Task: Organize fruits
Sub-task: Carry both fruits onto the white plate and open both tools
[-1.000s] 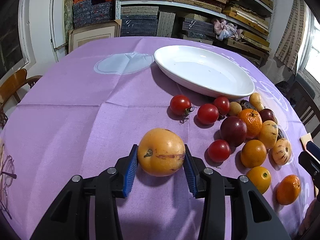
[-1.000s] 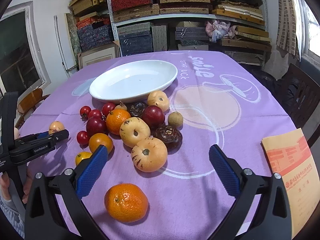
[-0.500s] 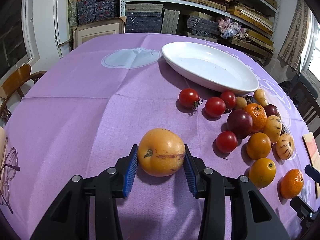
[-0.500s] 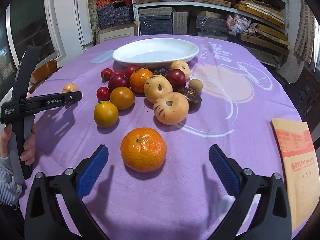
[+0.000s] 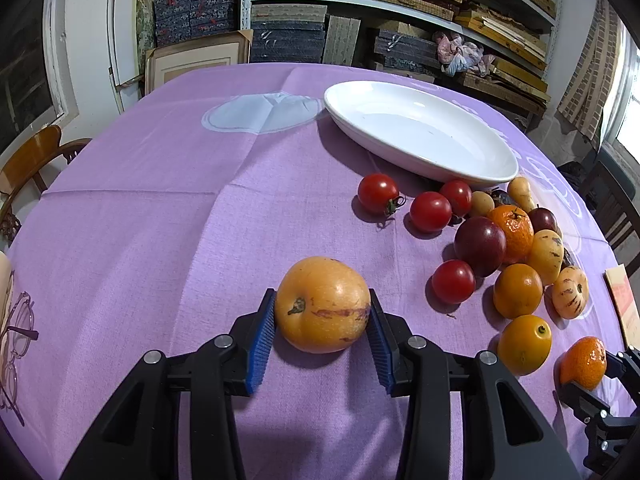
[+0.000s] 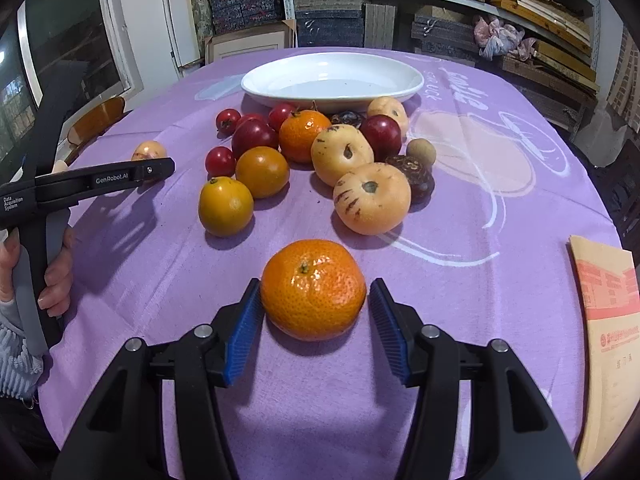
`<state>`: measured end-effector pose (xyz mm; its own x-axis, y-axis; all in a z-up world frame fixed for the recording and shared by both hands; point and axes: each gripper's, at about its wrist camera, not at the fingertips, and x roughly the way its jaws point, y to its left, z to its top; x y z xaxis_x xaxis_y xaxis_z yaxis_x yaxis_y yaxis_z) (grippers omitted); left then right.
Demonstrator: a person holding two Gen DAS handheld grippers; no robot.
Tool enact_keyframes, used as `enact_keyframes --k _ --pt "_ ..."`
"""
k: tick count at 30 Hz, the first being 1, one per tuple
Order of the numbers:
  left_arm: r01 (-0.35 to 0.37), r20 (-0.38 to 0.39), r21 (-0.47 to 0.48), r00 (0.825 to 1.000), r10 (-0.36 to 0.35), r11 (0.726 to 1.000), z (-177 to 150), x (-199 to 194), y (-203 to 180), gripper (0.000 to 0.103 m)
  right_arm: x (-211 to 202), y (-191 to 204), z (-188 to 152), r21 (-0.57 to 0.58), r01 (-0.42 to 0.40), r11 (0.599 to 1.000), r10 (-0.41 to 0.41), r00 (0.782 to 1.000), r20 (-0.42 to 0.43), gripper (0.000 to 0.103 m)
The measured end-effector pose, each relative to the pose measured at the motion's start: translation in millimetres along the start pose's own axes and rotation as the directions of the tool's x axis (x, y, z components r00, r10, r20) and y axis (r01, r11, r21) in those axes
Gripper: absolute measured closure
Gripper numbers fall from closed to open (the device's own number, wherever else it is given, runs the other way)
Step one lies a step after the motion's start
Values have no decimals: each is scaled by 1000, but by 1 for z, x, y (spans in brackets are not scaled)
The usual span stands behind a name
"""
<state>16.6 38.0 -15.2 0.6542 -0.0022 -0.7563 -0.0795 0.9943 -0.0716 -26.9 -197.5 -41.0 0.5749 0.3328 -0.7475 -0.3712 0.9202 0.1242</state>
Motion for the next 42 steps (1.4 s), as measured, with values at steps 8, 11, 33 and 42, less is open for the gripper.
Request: enact_keyframes --k 8,11,33,42 --pt "28 23 25 999 -29 999 -3 -4 -4 59 -13 -1 4 3 2 1000 -2 998 68 56" --pt "70 32 17 997 -71 997 1 -10 -7 59 -23 -2 17 -22 10 1000 -8 996 84 56" --pt "46 -68 95 997 -39 994 150 105 -69 59 129 -64 222 27 93 995 -93 996 -7 55" --pt "30 -79 128 997 -20 991 152 123 -76 58 162 -73 220 9 84 996 -83 993 -78 55"
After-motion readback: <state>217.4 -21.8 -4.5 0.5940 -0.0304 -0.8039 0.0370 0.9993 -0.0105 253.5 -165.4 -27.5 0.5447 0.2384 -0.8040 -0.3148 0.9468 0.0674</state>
